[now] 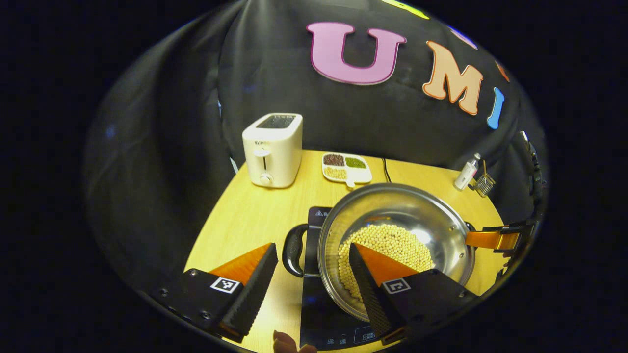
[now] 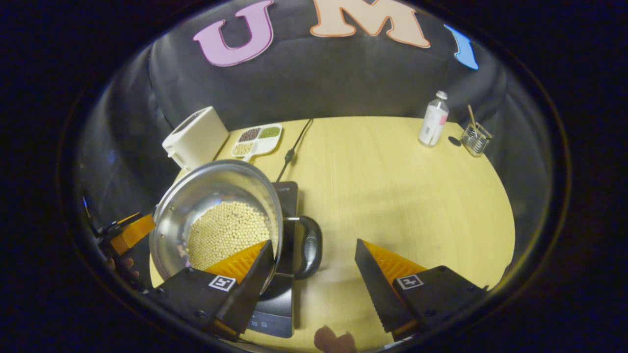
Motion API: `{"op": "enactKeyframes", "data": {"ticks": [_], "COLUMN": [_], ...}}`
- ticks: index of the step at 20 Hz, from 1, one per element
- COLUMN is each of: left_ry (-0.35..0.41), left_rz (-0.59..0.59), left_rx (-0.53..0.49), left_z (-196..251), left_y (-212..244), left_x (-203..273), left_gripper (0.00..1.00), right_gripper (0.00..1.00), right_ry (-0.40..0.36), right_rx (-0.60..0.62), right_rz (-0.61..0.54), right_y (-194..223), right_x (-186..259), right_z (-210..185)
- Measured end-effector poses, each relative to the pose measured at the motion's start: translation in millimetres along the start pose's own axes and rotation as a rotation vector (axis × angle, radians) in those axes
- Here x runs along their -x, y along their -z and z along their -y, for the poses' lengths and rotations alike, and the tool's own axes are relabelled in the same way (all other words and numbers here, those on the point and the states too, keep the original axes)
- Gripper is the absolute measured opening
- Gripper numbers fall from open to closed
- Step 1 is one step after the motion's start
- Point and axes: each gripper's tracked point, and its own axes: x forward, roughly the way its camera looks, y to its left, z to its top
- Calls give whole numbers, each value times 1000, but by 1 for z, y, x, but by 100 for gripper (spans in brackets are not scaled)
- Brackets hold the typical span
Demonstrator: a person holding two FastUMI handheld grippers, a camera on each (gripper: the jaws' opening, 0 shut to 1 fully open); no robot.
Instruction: First push the handle of the pot to place it horizontally, then grasp the pot with both hands and set it on the induction cooktop.
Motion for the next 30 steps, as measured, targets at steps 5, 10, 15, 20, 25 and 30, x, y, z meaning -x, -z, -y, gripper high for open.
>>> {"op": "enactKeyframes", "data": {"ticks": [5, 10, 15, 20, 25, 30], "left_ry": [-82, -121, -134, -60, 29, 60], "left_rz": [125, 221, 380, 581, 698, 779], "left_rx": [-92, -50, -109, -126, -106, -111], "left_z": [38, 104, 167, 240, 275, 276], "left_y": [-43, -68, -108, -171, -194, -193], "left_x": [56, 129, 211, 272, 333, 367], "left_gripper": [87, 93, 92, 92, 92, 91], "right_gripper": [95, 98, 98, 93, 98, 93], "right_ry": [-56, -133, -159, -139, -101, -63], "right_rx": [27, 27, 64, 72, 50, 42], "right_rz": [115, 248, 399, 629, 808, 929], "right_y": [-21, -43, -72, -129, -146, -123], "right_x": [52, 117, 193, 292, 376, 444], "right_z": [38, 75, 105, 123, 131, 133]}}
